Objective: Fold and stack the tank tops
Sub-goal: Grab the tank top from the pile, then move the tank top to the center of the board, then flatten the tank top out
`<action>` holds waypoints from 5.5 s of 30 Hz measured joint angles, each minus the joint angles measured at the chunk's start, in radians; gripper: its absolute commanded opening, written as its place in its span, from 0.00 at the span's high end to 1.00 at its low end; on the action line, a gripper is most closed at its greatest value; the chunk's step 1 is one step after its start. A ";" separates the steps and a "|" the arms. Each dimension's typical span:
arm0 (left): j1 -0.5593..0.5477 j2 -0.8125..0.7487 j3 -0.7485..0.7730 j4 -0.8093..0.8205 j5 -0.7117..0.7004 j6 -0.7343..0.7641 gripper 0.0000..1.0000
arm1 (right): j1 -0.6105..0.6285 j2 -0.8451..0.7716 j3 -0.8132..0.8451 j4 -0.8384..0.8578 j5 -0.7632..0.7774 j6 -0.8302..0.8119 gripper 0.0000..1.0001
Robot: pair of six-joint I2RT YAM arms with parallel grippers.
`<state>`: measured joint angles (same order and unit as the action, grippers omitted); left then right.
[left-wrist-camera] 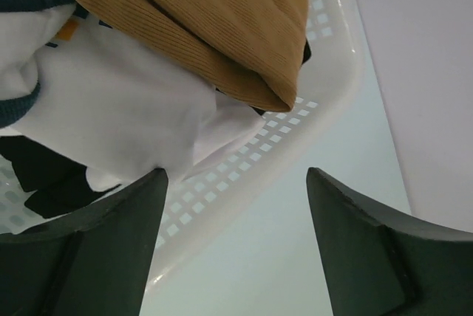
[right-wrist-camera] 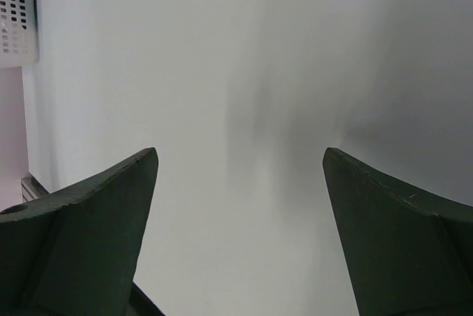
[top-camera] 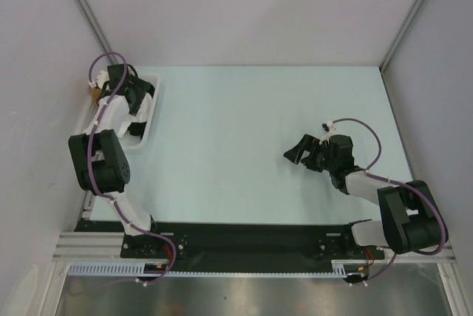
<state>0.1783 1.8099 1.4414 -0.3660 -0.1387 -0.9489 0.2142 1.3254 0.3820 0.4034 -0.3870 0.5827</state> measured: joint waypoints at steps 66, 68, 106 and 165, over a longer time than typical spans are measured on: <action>-1.007 -0.711 -0.277 0.327 -0.068 -0.116 0.98 | 0.011 -0.015 0.019 -0.024 0.046 -0.039 0.00; -1.029 -0.649 -0.283 0.333 -0.092 -0.113 0.80 | 0.011 -0.049 0.018 -0.041 0.071 -0.040 0.00; -0.888 -0.177 -0.327 -0.050 -0.068 0.507 0.29 | 0.026 0.339 0.587 -0.349 0.348 -0.058 0.42; -0.748 -0.682 0.089 -0.224 0.031 0.532 1.00 | -0.269 -0.491 0.793 -0.816 0.229 -0.137 1.00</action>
<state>-0.5697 1.1278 1.5303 -0.5903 -0.1078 -0.4168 -0.0547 0.8349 1.1755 -0.4122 -0.1577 0.4458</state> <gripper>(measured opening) 0.011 0.012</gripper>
